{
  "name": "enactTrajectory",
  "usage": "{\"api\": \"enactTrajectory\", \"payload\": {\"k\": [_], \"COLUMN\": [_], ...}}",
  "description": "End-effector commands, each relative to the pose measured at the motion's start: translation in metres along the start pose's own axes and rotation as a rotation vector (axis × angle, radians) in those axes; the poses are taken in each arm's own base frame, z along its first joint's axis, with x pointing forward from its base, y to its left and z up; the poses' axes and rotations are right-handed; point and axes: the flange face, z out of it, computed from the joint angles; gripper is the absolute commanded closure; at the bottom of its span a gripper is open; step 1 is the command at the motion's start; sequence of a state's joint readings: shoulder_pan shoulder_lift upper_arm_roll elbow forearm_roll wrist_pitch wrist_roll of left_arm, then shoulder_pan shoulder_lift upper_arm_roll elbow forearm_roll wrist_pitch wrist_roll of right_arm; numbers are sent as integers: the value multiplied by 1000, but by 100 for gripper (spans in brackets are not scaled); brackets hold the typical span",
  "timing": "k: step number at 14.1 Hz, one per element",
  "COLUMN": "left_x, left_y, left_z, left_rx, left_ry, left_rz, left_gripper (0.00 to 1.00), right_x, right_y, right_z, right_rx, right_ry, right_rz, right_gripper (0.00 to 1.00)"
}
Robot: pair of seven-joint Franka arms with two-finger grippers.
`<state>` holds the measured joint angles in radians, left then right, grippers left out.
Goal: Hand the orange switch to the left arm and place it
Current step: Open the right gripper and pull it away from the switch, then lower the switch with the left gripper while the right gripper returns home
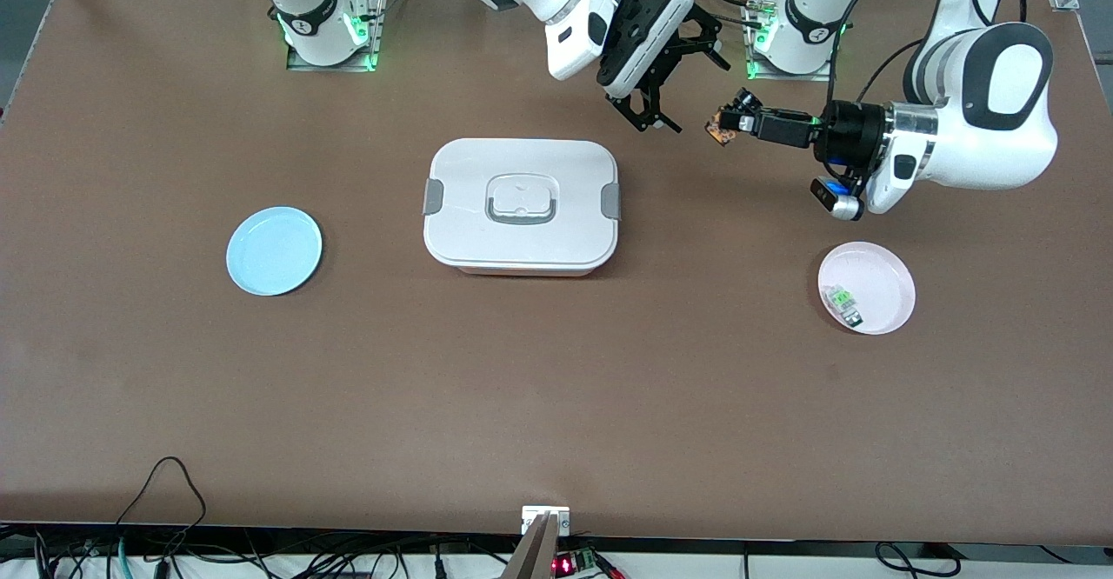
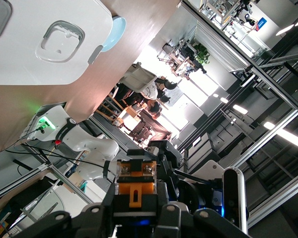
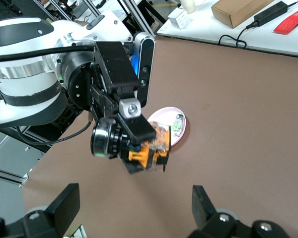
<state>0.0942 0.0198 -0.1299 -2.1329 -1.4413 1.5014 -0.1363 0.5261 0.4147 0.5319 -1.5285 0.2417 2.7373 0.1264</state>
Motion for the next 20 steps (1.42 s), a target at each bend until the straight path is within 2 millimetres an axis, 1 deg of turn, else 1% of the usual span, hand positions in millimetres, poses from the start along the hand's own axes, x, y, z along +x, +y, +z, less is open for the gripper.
{"api": "enactTrajectory", "payload": {"k": [1,3,4,5,6,7,9,10,11,12,14,15,16,17,18,19,20], "left_x": [-8,-4,-3,-1,0,1,4,7,14,26,44,51,58,65,74,86,113], "left_y": [10,5,1,-4,-5,-2,-5,-11,-20,-34,-56,-64,-73,-83,-94,-106,-124], "left_z": [-13,-31,-39,-49,-58,-65,-77,-86,-96,-114,-138,-152,-161,-173,-186,-203,-231], "left_rx": [80,119,133,162,211,270,423,519,600,672,801,849,905,987,1063,1110,1215], "left_ry": [37,73,87,110,143,179,241,273,293,314,335,350,363,365,366,379,462], "left_rz": [16,18,11,3,16,33,60,105,146,179,222,244,265,296,317,324,359], "left_gripper": [100,100,100,100,100,100,100,100,100,100,100,100,100,100,100,100,100], "right_x": [3,2,4,6,12,16,20,22,23,23,25,24,21,18,13,10,0], "right_y": [-2,-1,5,21,45,73,118,140,162,191,231,253,274,295,313,331,367], "right_z": [-3,-3,-4,-5,-10,-16,-29,-38,-49,-63,-91,-105,-119,-141,-157,-177,-216], "right_rx": [-4,-4,-12,-30,-58,-89,-136,-159,-181,-207,-247,-274,-302,-331,-350,-376,-425], "right_ry": [-3,-5,-14,-37,-71,-112,-188,-227,-264,-305,-349,-381,-415,-453,-493,-514,-564], "right_rz": [3,7,13,28,52,80,136,161,188,207,245,263,265,265,276,311,395], "right_gripper": [0,0,0,0,0,0,0,0,0,0,0,0,0,0,0,0,0]}}
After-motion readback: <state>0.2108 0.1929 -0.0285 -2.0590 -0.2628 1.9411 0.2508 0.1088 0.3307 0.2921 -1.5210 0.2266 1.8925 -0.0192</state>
